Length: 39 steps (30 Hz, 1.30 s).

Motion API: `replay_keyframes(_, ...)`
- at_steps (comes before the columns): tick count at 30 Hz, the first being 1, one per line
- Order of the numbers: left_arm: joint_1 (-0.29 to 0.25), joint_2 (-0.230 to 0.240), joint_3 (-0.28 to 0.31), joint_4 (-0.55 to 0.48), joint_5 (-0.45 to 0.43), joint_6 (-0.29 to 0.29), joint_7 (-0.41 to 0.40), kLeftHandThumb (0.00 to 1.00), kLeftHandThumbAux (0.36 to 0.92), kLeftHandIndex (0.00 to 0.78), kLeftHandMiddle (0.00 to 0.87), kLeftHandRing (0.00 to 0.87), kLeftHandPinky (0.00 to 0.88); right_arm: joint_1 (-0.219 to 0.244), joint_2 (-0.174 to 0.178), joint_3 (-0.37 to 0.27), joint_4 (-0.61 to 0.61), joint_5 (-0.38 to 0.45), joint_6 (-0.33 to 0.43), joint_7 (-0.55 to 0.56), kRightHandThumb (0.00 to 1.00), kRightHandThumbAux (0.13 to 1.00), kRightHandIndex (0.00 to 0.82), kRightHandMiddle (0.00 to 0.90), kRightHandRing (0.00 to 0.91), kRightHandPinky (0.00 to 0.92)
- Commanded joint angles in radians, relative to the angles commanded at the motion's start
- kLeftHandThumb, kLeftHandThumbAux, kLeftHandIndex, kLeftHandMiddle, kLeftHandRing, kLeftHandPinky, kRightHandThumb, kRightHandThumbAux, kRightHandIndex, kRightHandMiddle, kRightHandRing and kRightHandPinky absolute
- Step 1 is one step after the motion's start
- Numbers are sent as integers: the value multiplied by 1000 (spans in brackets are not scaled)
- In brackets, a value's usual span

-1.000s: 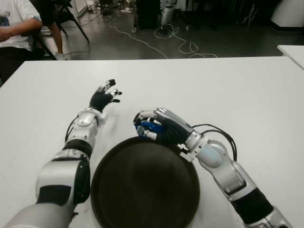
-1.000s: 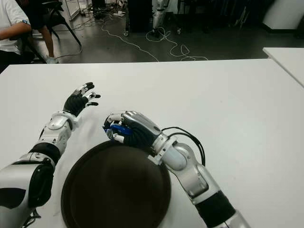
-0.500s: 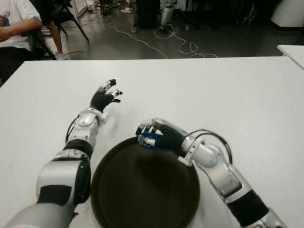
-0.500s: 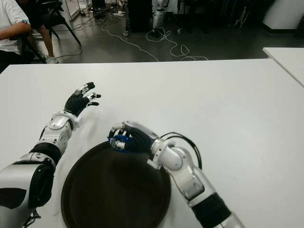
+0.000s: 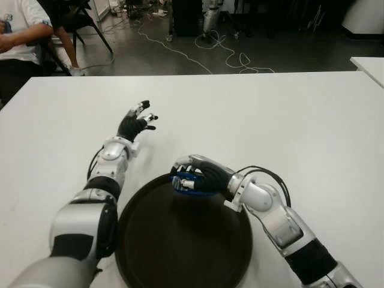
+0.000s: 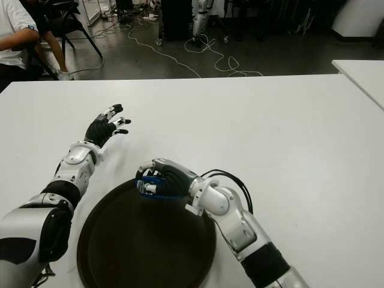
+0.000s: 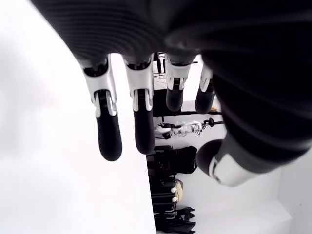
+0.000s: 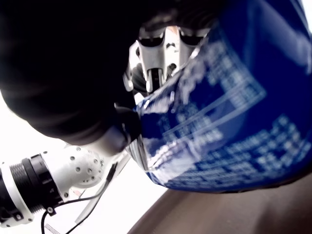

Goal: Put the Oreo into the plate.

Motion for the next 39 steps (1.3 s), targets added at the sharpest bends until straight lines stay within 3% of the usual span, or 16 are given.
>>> replay_keyframes(14, 1, -1, -5, 0, 7, 2, 10, 219, 716, 0, 69, 245, 380, -6, -5, -16, 28, 17, -99, -14, 693, 730, 429, 694, 700, 673)
replay_keyframes(21, 1, -1, -9, 0, 10, 2, 13, 209, 701, 0, 75, 236, 368, -13, -11, -11, 30, 5, -165, -31, 694, 731, 427, 649, 649, 578)
replay_keyframes(24, 1, 0, -11, -1, 12, 0, 10, 209, 697, 0, 69, 238, 372, -19, -12, -9, 60, 27, -258, -33, 681, 739, 410, 475, 442, 324)
replay_keyframes(25, 1, 0, -11, -1, 12, -1, 9, 209, 696, 0, 67, 239, 375, -21, -13, -9, 69, 31, -279, -33, 445, 775, 310, 375, 340, 222)
replay_keyframes(28, 2, 0, -11, -2, 10, -2, 5, 210, 696, 0, 65, 242, 383, -26, -16, -9, 89, 32, -317, -31, 145, 789, 158, 214, 175, 85)
replay_keyframes(29, 1, 0, -10, -2, 9, -1, 4, 211, 696, 0, 65, 242, 385, -27, -22, -8, 95, 30, -325, -25, 116, 781, 135, 187, 149, 68)
replay_keyframes(31, 1, -1, -8, -3, 6, 1, 2, 218, 701, 3, 66, 246, 386, -31, -32, -10, 108, 33, -330, -10, 47, 666, 55, 76, 61, 27)
replay_keyframes(39, 1, -1, -1, -3, -1, 4, -1, 241, 705, 8, 61, 252, 392, -40, -43, -12, 98, 43, -303, 35, 2, 475, 2, 4, 3, 1)
